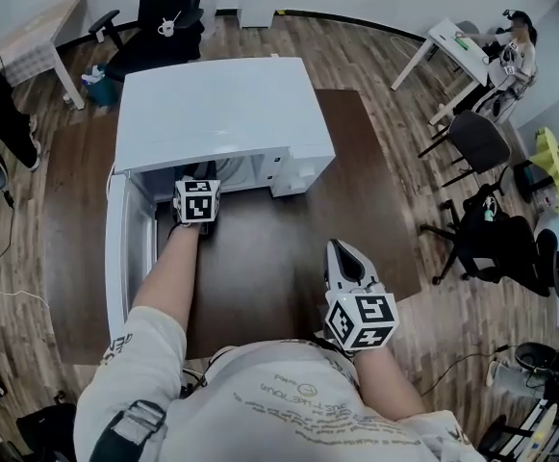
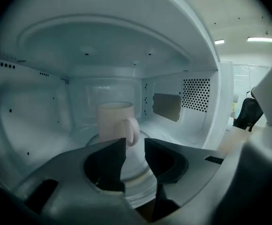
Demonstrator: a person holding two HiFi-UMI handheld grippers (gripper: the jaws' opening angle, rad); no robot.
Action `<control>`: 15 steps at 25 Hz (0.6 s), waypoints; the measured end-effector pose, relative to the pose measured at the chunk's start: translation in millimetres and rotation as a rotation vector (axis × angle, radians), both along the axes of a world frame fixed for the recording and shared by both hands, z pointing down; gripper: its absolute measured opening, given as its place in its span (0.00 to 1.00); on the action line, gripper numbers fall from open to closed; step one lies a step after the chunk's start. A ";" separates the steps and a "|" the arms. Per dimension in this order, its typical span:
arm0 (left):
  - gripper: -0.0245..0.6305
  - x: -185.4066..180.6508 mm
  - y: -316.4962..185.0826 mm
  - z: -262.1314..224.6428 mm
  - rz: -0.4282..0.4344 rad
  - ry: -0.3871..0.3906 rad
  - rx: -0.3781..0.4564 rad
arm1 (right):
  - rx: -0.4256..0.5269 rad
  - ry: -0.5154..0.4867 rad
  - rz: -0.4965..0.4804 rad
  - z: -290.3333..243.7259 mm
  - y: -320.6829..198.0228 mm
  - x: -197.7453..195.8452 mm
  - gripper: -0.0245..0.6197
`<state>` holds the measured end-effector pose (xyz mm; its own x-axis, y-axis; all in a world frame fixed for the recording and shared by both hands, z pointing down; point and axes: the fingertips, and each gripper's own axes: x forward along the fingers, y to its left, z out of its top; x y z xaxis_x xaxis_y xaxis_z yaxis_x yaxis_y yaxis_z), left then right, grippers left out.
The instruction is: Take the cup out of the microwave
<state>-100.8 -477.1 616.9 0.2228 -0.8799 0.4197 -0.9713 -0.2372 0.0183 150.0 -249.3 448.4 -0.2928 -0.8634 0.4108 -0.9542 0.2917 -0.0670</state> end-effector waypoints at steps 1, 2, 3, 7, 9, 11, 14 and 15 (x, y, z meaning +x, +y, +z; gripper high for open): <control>0.22 -2.4 -2.7 2.1 -0.007 0.001 -0.003 | 0.002 0.002 0.005 -1.1 -0.4 0.4 0.06; 0.22 -4.5 -4.3 4.3 -0.012 0.001 -0.006 | 0.004 0.008 0.008 -2.2 -0.5 0.7 0.06; 0.22 -6.2 -4.5 6.2 -0.016 0.000 -0.011 | 0.006 0.016 0.009 -3.1 -0.2 1.1 0.06; 0.22 -10.2 -5.8 8.7 -0.017 -0.017 -0.014 | 0.003 0.037 0.023 -0.7 -0.8 4.3 0.06; 0.22 -8.7 -6.9 7.1 0.002 -0.022 0.000 | -0.005 0.038 0.033 3.0 -0.6 5.9 0.06; 0.22 -2.7 -4.3 4.1 0.028 -0.032 0.000 | -0.013 0.042 0.037 6.6 0.0 6.6 0.06; 0.22 4.2 -4.7 3.3 0.044 -0.067 0.001 | -0.019 0.046 0.043 9.5 1.1 7.5 0.06; 0.22 4.9 -6.4 4.0 0.043 -0.083 -0.003 | -0.019 0.047 0.046 9.4 1.7 8.1 0.06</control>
